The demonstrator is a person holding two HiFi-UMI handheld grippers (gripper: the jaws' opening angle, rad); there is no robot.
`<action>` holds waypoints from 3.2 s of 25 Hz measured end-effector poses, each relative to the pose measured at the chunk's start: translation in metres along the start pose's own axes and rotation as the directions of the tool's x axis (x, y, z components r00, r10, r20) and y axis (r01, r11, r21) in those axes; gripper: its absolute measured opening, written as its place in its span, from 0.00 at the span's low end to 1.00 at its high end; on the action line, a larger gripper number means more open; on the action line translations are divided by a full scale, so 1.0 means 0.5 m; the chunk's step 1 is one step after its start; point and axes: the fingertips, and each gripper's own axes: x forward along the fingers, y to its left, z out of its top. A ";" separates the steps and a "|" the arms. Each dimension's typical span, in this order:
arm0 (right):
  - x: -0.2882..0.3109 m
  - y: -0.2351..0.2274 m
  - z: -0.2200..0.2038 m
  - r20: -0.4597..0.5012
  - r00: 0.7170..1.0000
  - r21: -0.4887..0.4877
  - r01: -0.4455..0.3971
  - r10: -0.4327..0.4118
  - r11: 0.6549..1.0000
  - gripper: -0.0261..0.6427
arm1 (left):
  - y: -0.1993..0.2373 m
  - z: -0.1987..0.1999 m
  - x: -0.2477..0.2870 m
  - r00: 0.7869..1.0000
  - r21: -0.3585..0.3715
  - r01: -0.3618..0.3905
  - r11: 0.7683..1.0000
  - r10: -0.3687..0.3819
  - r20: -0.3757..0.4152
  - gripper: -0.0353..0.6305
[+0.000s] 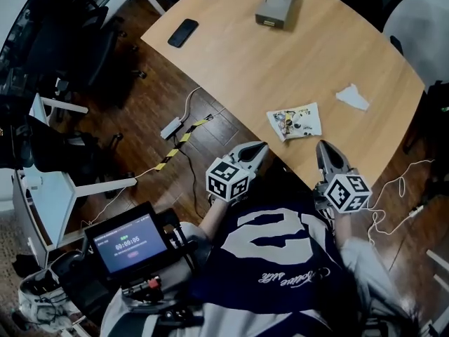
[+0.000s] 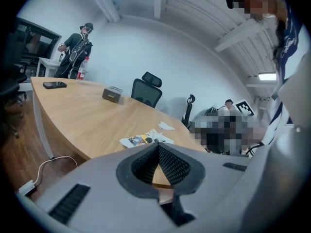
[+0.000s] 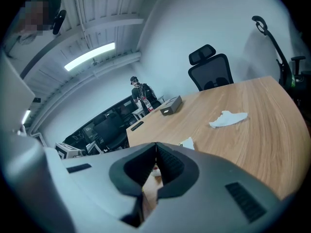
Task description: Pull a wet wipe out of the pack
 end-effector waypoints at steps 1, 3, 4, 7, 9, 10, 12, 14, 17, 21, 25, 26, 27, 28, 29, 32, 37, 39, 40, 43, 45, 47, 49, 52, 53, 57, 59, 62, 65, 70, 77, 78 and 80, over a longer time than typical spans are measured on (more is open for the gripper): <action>0.016 -0.009 0.007 -0.004 1.000 0.001 -0.004 0.004 1.000 0.03 | 0.014 0.006 0.019 1.000 0.001 -0.003 1.000 0.003 -0.009 0.06; 0.057 -0.037 0.014 -0.022 1.000 0.006 -0.010 0.011 1.000 0.03 | 0.048 0.015 0.068 1.000 0.002 -0.006 1.000 0.006 -0.030 0.06; 0.075 -0.054 0.013 -0.033 0.999 0.009 -0.011 0.011 1.000 0.03 | 0.063 0.016 0.093 0.999 0.004 -0.005 1.000 0.005 -0.043 0.06; 0.102 -0.085 0.000 -0.062 0.998 0.022 -0.004 0.005 1.000 0.03 | 0.084 0.006 0.150 0.995 0.021 0.002 1.000 0.000 -0.098 0.06; 0.108 -0.096 -0.005 -0.074 0.997 0.028 0.000 0.002 1.000 0.03 | 0.086 -0.003 0.179 0.990 0.039 0.003 0.999 0.002 -0.143 0.06; 0.107 -0.098 -0.004 -0.079 0.997 0.029 0.001 0.001 1.000 0.03 | 0.086 -0.008 0.190 0.986 0.047 0.000 0.999 0.008 -0.169 0.06; 0.101 -0.097 -0.002 -0.086 0.996 0.026 0.003 -0.001 1.000 0.03 | 0.084 -0.021 0.204 0.974 0.048 -0.014 0.999 0.025 -0.225 0.06; 0.091 -0.093 -0.003 -0.094 0.996 0.023 0.006 -0.004 1.000 0.03 | 0.081 -0.038 0.210 0.960 0.037 -0.029 0.999 0.039 -0.277 0.06; 0.082 -0.091 -0.009 -0.111 0.994 0.021 0.006 -0.004 1.000 0.03 | 0.081 -0.062 0.211 0.938 0.033 -0.048 0.998 0.056 -0.342 0.06; 0.091 -0.095 -0.023 -0.149 0.989 0.002 -0.012 0.012 1.000 0.05 | 0.081 -0.076 0.217 0.925 0.023 -0.050 0.998 0.055 -0.375 0.06; 0.115 -0.082 -0.037 -0.199 0.979 -0.052 -0.056 0.044 0.997 0.11 | 0.082 -0.081 0.219 0.924 -0.031 -0.054 0.998 0.038 -0.380 0.06; 0.124 -0.078 -0.042 -0.215 0.975 -0.069 -0.068 0.051 0.995 0.12 | 0.082 -0.082 0.220 0.925 -0.042 -0.053 0.998 0.033 -0.379 0.06; 0.133 -0.075 -0.048 -0.234 0.970 -0.088 -0.080 0.058 0.993 0.15 | 0.083 -0.083 0.220 0.926 -0.052 -0.050 0.997 0.027 -0.377 0.06; 0.144 -0.071 -0.054 -0.254 0.965 -0.110 -0.092 0.061 0.990 0.17 | 0.083 -0.084 0.221 0.927 -0.061 -0.048 0.997 0.022 -0.374 0.06; 0.156 -0.069 -0.059 -0.271 0.961 -0.135 -0.101 0.061 0.986 0.18 | 0.084 -0.085 0.221 0.929 -0.068 -0.047 0.997 0.018 -0.370 0.06; 0.193 -0.063 -0.071 -0.314 0.948 -0.222 -0.122 0.047 0.967 0.19 | 0.088 -0.086 0.222 0.934 -0.082 -0.048 0.995 0.016 -0.357 0.06; 0.254 -0.065 -0.099 -0.381 0.925 -0.344 -0.129 -0.012 0.930 0.20 | 0.094 -0.084 0.223 0.942 -0.086 -0.054 0.995 0.023 -0.334 0.06; 0.267 -0.075 -0.117 -0.403 0.914 -0.379 -0.112 -0.055 0.919 0.20 | 0.093 -0.089 0.225 0.944 -0.093 -0.057 0.994 0.023 -0.329 0.06; 0.271 -0.081 -0.123 -0.408 0.910 -0.388 -0.102 -0.072 0.916 0.20 | 0.093 -0.092 0.226 0.944 -0.093 -0.057 0.994 0.024 -0.328 0.06; 0.278 -0.093 -0.123 -0.406 0.910 -0.383 -0.083 -0.087 0.920 0.16 | 0.096 -0.096 0.231 0.945 -0.084 -0.059 0.995 0.029 -0.327 0.06; 0.278 -0.091 -0.115 -0.401 0.913 -0.369 -0.084 -0.077 0.926 0.05 | 0.097 -0.095 0.230 0.945 -0.079 -0.060 0.995 0.031 -0.326 0.06; 0.271 -0.084 -0.103 -0.390 0.919 -0.347 -0.082 -0.064 0.934 0.05 | 0.095 -0.092 0.229 0.945 -0.078 -0.055 0.995 0.027 -0.325 0.06; 0.261 -0.073 -0.086 -0.369 0.929 -0.302 -0.080 -0.039 0.950 0.05 | 0.091 -0.090 0.227 0.946 -0.081 -0.048 0.996 0.019 -0.325 0.06; 0.236 -0.042 -0.062 -0.332 0.943 -0.204 -0.085 0.013 0.975 0.05 | 0.083 -0.085 0.211 0.949 -0.091 -0.045 0.995 0.014 -0.316 0.06; 0.228 -0.032 -0.054 -0.319 0.947 -0.178 -0.089 0.028 0.980 0.05 | 0.081 -0.083 0.205 0.950 -0.094 -0.045 0.995 0.014 -0.313 0.06; 0.208 -0.018 -0.030 -0.290 0.956 -0.166 -0.104 0.052 0.981 0.05 | 0.078 -0.079 0.204 0.951 -0.106 -0.036 0.994 0.001 -0.311 0.06; 0.205 -0.015 -0.026 -0.286 0.957 -0.175 -0.107 0.053 0.979 0.05 | 0.079 -0.080 0.206 0.951 -0.114 -0.033 0.993 -0.004 -0.309 0.06; 0.203 -0.011 -0.023 -0.280 0.958 -0.162 -0.112 0.063 0.980 0.05 | 0.083 -0.081 0.209 0.952 -0.114 -0.034 0.993 -0.003 -0.306 0.06; 0.203 -0.005 -0.012 -0.267 0.960 -0.128 -0.122 0.084 0.984 0.05 | 0.087 -0.080 0.211 0.953 -0.112 -0.037 0.993 0.002 -0.303 0.06; 0.202 0.004 -0.001 -0.249 0.962 -0.083 -0.137 0.113 0.987 0.05 | 0.091 -0.080 0.213 0.955 -0.119 -0.040 0.992 0.003 -0.297 0.06; 0.199 0.014 0.015 -0.206 0.965 0.026 -0.160 0.162 0.987 0.05 | 0.095 -0.084 0.214 0.953 -0.113 -0.043 0.993 0.007 -0.303 0.06; 0.199 0.017 0.017 -0.200 0.965 0.039 -0.164 0.169 0.986 0.04 | 0.095 -0.085 0.213 0.953 -0.112 -0.045 0.993 0.009 -0.303 0.06; 0.198 0.020 0.019 -0.191 0.965 0.058 -0.171 0.179 0.984 0.04 | 0.096 -0.085 0.214 0.953 -0.110 -0.047 0.993 0.011 -0.304 0.06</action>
